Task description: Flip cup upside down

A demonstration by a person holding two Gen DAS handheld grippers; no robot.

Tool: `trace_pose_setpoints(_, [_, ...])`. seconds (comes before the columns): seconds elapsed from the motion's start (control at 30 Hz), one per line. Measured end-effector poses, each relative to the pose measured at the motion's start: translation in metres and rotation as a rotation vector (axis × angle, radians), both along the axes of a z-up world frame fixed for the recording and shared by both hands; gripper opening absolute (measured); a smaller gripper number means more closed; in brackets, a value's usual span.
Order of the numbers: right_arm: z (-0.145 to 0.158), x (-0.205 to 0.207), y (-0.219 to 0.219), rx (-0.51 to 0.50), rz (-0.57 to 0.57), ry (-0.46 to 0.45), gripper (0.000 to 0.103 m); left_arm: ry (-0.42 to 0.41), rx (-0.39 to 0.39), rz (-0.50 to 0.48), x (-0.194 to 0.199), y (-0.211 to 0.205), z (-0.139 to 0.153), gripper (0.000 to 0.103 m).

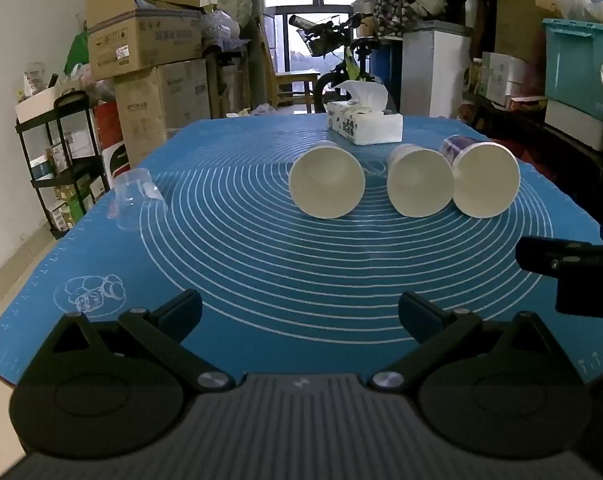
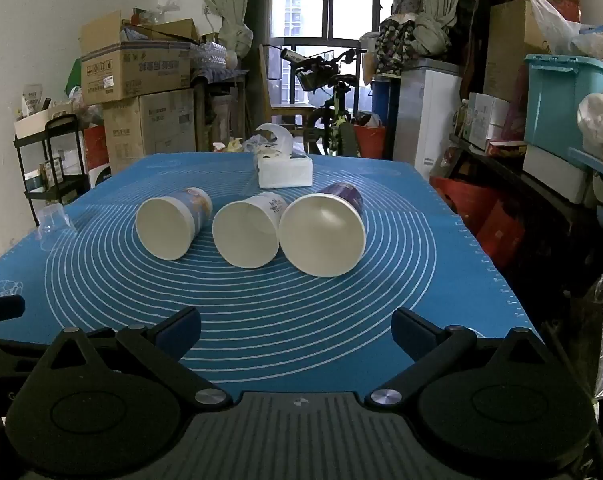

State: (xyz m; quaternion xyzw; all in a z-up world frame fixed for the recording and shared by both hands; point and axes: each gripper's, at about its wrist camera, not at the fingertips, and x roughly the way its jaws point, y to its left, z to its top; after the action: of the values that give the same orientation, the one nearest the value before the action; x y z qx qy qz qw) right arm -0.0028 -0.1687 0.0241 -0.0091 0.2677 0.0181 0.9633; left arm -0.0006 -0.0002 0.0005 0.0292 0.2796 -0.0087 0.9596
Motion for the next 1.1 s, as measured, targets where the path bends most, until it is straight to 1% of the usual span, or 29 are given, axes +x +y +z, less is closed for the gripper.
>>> trace_pose_setpoints(0.83, [-0.0001, -0.0002, -0.0003, 0.001, 0.000, -0.001, 0.101, 0.003, 0.000, -0.001, -0.0001, 0.0000, 0.0001, 0.103])
trace_pose_setpoints(0.97, [-0.0002, -0.0001, -0.0002, 0.000, 0.000, -0.001, 0.101, 0.004, -0.001, -0.008, 0.0031, -0.0089, -0.0012, 0.103])
trace_pose_setpoints(1.1, [-0.0001, -0.0001, -0.0004, 0.000, 0.000, -0.001, 0.101, 0.005, -0.006, -0.018, 0.0024, -0.0054, -0.0017, 0.103])
